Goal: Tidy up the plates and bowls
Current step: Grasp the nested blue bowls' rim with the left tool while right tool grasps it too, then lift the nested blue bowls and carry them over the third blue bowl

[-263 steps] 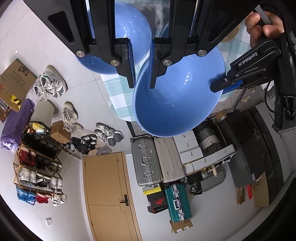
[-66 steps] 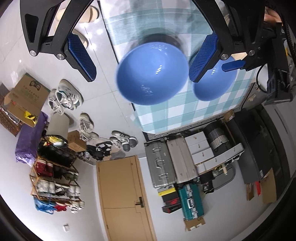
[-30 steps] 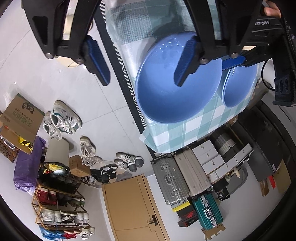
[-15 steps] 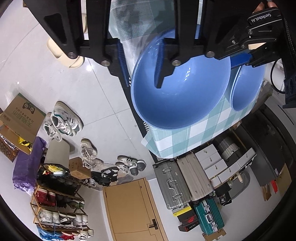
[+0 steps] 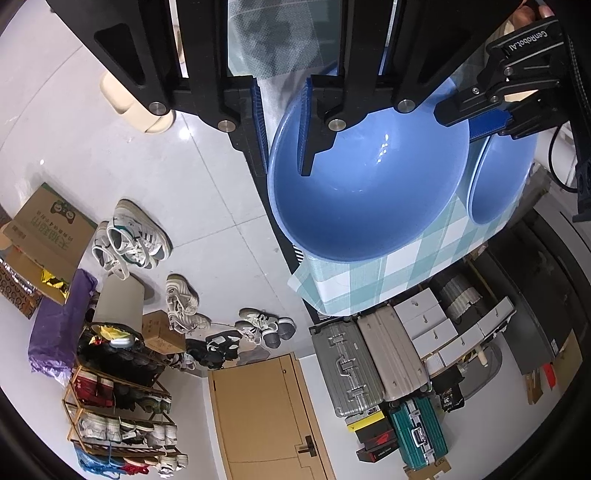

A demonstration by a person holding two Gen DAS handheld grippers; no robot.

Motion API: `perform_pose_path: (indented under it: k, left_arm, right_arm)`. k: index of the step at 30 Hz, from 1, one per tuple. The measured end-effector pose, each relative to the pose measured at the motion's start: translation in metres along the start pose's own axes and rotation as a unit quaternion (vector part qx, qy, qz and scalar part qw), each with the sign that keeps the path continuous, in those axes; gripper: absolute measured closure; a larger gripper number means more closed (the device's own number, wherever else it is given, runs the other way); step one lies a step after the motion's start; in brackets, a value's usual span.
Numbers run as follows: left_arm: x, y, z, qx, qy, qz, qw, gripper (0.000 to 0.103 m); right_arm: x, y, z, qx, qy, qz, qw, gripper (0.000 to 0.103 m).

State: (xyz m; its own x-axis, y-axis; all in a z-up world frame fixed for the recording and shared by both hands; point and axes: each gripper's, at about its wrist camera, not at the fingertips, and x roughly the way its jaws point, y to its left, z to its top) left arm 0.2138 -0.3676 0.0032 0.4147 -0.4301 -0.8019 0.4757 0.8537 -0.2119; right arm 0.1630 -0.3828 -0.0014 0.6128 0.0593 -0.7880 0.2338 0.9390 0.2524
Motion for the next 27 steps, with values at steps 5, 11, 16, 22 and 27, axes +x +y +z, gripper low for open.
perform_pose_path:
  k: [5, 11, 16, 22, 27]
  left_arm:
    - [-0.002, -0.004, -0.001, 0.005, -0.002, -0.001, 1.0, 0.071]
    - [-0.012, -0.006, 0.001, 0.011, -0.012, -0.004, 0.9999, 0.071]
    - [-0.031, -0.007, 0.0, 0.015, -0.025, -0.006, 0.9996, 0.071]
    - [-0.059, -0.01, -0.001, 0.019, -0.045, -0.008, 0.9988, 0.071]
    - [-0.082, -0.012, -0.005, 0.021, -0.058, -0.007, 0.998, 0.071]
  right_arm:
    - [-0.005, -0.001, 0.0, 0.002, -0.003, 0.0, 1.0, 0.087]
    - [-0.017, -0.001, 0.002, 0.001, -0.013, 0.0, 1.0, 0.087]
    - [-0.032, 0.005, 0.002, 0.0, -0.026, 0.001, 1.0, 0.087]
    - [-0.055, 0.013, 0.003, -0.007, -0.044, 0.0, 0.999, 0.087]
    - [-0.074, 0.022, 0.004, -0.014, -0.057, -0.001, 0.998, 0.087]
